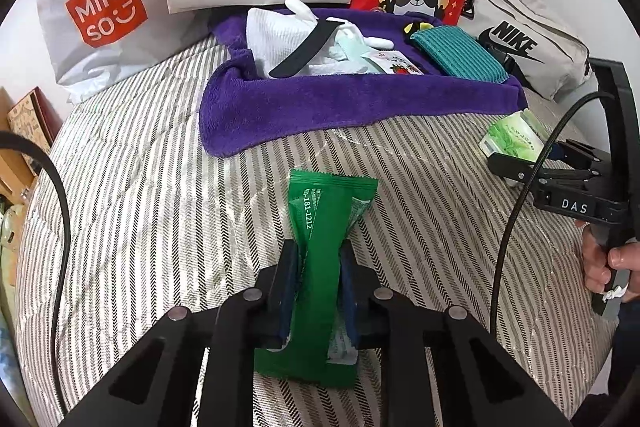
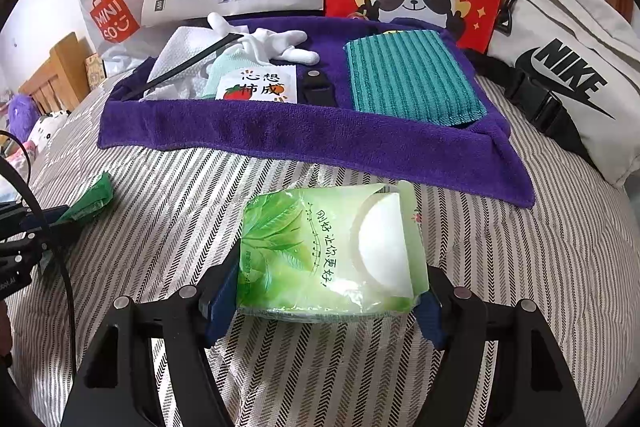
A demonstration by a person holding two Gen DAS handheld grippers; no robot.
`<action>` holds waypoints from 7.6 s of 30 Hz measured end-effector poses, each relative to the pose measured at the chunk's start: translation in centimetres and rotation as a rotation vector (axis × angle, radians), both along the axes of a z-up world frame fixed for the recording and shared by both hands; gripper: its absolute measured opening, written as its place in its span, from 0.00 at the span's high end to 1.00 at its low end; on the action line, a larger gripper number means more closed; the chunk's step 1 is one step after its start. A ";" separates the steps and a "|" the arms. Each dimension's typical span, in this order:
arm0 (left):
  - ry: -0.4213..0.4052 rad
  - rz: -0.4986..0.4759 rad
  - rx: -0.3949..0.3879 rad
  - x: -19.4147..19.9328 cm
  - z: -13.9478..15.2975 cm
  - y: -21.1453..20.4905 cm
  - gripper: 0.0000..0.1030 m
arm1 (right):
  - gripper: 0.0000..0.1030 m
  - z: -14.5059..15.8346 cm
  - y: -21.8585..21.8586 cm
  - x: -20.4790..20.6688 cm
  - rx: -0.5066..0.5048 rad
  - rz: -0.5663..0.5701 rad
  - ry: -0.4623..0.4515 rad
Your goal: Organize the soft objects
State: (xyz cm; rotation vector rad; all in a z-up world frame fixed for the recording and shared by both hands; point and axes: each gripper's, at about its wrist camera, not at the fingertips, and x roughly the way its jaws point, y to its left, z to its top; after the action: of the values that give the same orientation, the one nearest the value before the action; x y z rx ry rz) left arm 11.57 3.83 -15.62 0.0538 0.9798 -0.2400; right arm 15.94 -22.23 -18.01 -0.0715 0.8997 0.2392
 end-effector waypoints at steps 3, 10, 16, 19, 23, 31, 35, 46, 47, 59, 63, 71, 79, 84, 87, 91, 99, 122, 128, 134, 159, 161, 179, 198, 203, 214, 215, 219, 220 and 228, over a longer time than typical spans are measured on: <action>0.011 0.000 0.002 0.1 0.1 0.0 0.82 | 0.30 0.1 -0.1 0.1 0.003 0.008 0.010; -0.002 -0.006 -0.009 0.4 1.6 -0.1 0.82 | 0.30 0.9 -1.0 0.7 0.060 0.010 0.039; -0.033 -0.019 -0.019 1.7 3.1 -0.1 0.82 | 0.30 3.2 -1.2 1.1 0.084 0.029 0.000; -0.063 -0.025 -0.017 2.8 4.4 -0.3 0.82 | 0.30 4.6 -1.1 1.7 0.091 0.045 -0.019; -0.107 -0.026 -0.038 4.4 6.0 -0.5 0.82 | 0.30 6.9 -0.8 3.9 0.085 0.058 -0.043; -0.154 -0.033 -0.091 8.4 8.3 -1.6 0.82 | 0.30 10.1 -0.8 9.0 0.130 0.065 -0.071; -0.165 -0.054 -0.076 10.4 9.1 -2.6 0.81 | 0.30 11.3 -0.4 11.4 0.119 0.068 -0.079; -0.168 -0.064 -0.079 16.3 10.0 -3.7 0.81 | 0.30 13.3 -0.5 16.5 0.081 0.065 -0.076; -0.162 -0.062 -0.080 16.5 9.7 -3.7 0.81 | 0.30 13.1 -0.6 16.8 0.092 0.057 -0.069; -0.102 -0.045 -0.059 17.5 7.5 -2.6 0.81 | 0.30 9.2 0.8 18.7 0.118 0.097 0.009; -0.093 -0.040 -0.070 17.7 7.5 -2.0 0.81 | 0.30 7.5 1.8 19.9 0.117 0.077 0.000; -0.092 -0.031 -0.099 17.6 8.1 -0.5 0.81 | 0.30 4.1 5.4 21.3 0.038 0.107 0.049; -0.091 -0.017 -0.114 17.7 8.5 0.4 0.80 | 0.29 1.5 7.0 22.5 -0.016 0.103 0.100; -0.084 -0.019 -0.100 17.7 8.2 0.2 0.80 | 0.27 0.9 7.7 22.7 -0.039 0.127 0.132; -0.080 -0.021 -0.090 17.8 8.0 -0.1 0.79 | 0.23 0.8 7.9 23.1 -0.031 0.141 0.151; -0.071 -0.012 -0.070 18.0 7.7 -0.1 0.79 | 0.17 1.3 7.2 22.3 -0.024 0.137 0.163; -0.055 -0.009 -0.065 18.3 7.1 0.1 0.79 | 0.17 4.2 5.5 21.5 0.034 0.120 0.149; 0.050 -0.198 -0.020 18.5 2.6 -6.9 0.77 | 0.16 14.0 -3.3 17.2 0.062 -0.003 -0.086; 0.061 -0.200 -0.034 18.6 2.1 -6.7 0.75 | 0.16 13.8 -2.9 17.1 0.050 0.012 -0.085; 0.072 -0.213 -0.046 18.5 2.0 -6.6 0.71 | 0.16 13.5 -2.5 17.2 0.039 0.023 -0.074; -0.067 -0.052 0.054 15.7 10.3 -3.5 0.06 | 0.14 15.0 -2.7 14.6 0.074 0.000 -0.074; -0.105 -0.010 0.081 14.6 11.8 -3.4 0.03 | 0.11 15.0 -3.0 13.7 0.108 -0.007 -0.056; -0.173 0.144 0.057 2.3 15.4 -5.8 0.02 | 0.00 14.8 -2.6 1.2 0.103 -0.095 -0.038; -0.169 0.213 0.007 -1.7 15.4 -6.5 0.02 | 0.00 14.7 -4.5 -3.0 0.025 -0.189 -0.039; -0.165 0.224 0.005 -2.0 15.5 -6.2 0.02 | 0.00 15.0 -4.4 -3.4 0.024 -0.186 -0.044; -0.164 0.220 0.026 -2.3 15.6 -6.4 0.02 | 0.00 15.2 -4.1 -3.9 0.021 -0.182 -0.051; -0.164 0.218 0.027 -2.4 15.6 -6.5 0.02 | 0.00 15.3 -4.2 -3.9 0.023 -0.181 -0.051; -0.162 0.213 0.034 -2.4 15.6 -6.8 0.02 | 0.00 15.3 -4.2 -4.1 0.021 -0.180 -0.052; -0.160 0.209 0.036 -2.4 15.6 -6.9 0.02 | 0.00 15.3 -4.3 -4.2 0.021 -0.181 -0.052; -0.155 0.201 0.040 -2.4 15.4 -7.1 0.02 | 0.00 15.3 -4.5 -4.2 0.025 -0.187 -0.051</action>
State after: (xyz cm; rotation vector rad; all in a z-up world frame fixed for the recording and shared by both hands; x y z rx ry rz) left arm 9.15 -3.29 -0.20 0.0097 0.8290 -0.0303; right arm 11.69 -26.75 -2.73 0.0298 0.8468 0.0742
